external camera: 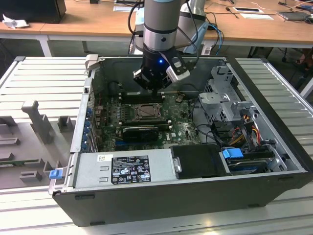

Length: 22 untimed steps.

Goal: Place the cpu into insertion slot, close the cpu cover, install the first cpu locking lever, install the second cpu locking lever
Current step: 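Install the second cpu locking lever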

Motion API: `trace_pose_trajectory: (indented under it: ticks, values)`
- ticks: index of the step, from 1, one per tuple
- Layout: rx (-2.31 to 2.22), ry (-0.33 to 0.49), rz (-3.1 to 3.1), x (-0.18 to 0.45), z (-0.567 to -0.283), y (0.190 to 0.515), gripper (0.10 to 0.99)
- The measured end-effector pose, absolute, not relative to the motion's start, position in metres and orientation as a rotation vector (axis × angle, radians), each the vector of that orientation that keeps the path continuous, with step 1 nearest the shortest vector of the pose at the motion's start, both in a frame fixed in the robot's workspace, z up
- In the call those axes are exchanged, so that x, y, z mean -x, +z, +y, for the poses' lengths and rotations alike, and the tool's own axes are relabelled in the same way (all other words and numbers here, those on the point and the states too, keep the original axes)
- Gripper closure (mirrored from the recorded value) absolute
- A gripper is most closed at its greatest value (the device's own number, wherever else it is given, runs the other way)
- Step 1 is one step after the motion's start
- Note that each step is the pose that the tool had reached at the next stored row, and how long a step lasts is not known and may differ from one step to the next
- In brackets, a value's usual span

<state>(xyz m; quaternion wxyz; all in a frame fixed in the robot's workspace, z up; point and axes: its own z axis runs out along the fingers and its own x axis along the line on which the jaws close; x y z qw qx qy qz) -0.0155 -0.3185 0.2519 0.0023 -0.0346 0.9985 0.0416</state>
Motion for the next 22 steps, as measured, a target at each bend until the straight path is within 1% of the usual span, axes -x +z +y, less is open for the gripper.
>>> trace_pose_trajectory:
  ticks: [9,22]
  values:
    - [0.109,0.135,3.133,0.015,-0.325,0.251,0.980]
    - [0.112,0.141,3.133,0.016,-0.358,0.246,0.980]
